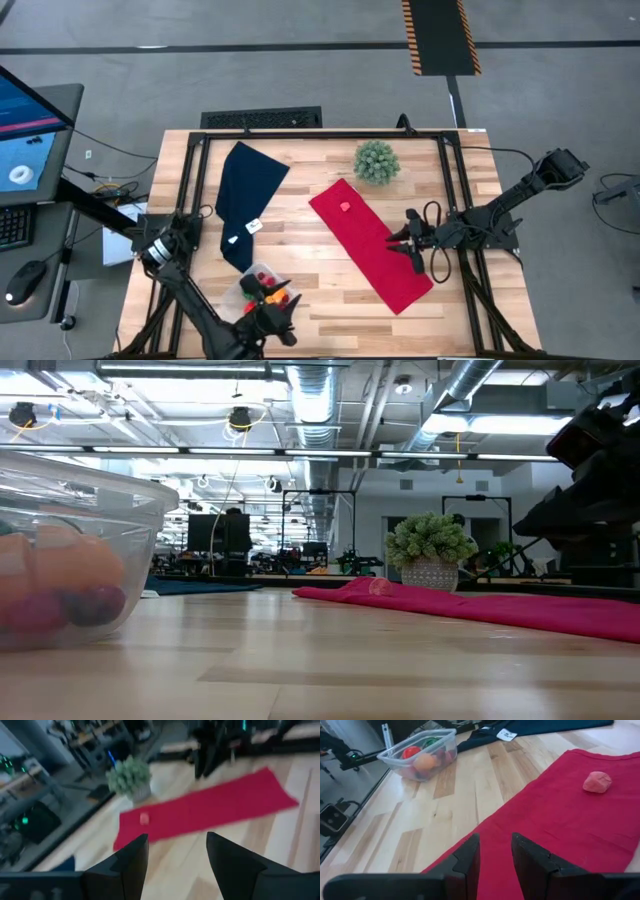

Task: Pick and placing Produce into tupperware
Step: Put the peach into the transparent bin

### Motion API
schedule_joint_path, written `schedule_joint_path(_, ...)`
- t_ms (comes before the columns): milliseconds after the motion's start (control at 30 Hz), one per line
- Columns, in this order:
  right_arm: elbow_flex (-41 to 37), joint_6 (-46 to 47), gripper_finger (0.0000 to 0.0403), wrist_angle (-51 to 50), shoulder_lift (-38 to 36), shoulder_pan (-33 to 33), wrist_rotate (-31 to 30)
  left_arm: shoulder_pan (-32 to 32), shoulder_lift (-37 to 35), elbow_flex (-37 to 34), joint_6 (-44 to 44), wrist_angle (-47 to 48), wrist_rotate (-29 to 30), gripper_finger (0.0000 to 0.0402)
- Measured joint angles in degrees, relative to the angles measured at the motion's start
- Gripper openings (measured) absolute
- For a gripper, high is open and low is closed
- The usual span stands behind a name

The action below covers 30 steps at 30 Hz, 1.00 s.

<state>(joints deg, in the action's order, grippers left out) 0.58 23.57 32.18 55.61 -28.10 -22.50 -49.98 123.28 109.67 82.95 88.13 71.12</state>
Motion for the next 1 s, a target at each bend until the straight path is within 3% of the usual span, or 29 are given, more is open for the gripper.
schedule_joint_path(167,0.0,0.0,0.0132,0.0,0.0,0.1,-2.1,3.0,0.0,-2.4,-4.5,-7.5,4.7,0.0192)
schedule_joint_path(300,0.0,0.0,0.0134,0.0,0.0,0.1,-3.2,6.6,0.0,-4.7,-20.5,-24.9,1.0,0.0192)
schedule_joint_path(400,0.0,0.0,0.0134,0.0,0.0,0.5,-3.2,9.6,0.0,-6.1,-43.0,-47.2,-9.2,0.0192)
schedule_joint_path(467,0.0,0.0,0.0133,0.0,0.0,0.5,-3.2,11.6,0.0,-7.1,-58.9,-62.3,-21.6,0.0192)
schedule_joint_path(567,0.0,0.0,0.0132,0.0,0.0,0.4,-3.1,14.6,0.0,-7.4,-72.4,-75.7,-38.1,0.0192)
schedule_joint_path(733,0.0,0.4,0.0134,-0.2,0.0,-1.0,-3.1,19.9,-1.5,-7.2,-76.9,-74.9,-42.5,0.0192)
schedule_joint_path(900,0.0,-0.1,0.0133,-0.6,0.0,-1.4,-3.3,26.0,-3.7,-7.3,-83.4,-80.3,-59.6,0.0192)
schedule_joint_path(1000,0.0,0.0,0.0132,-0.9,0.0,-1.0,-3.5,29.8,-6.1,-7.4,-85.6,-79.1,-64.9,0.0192)
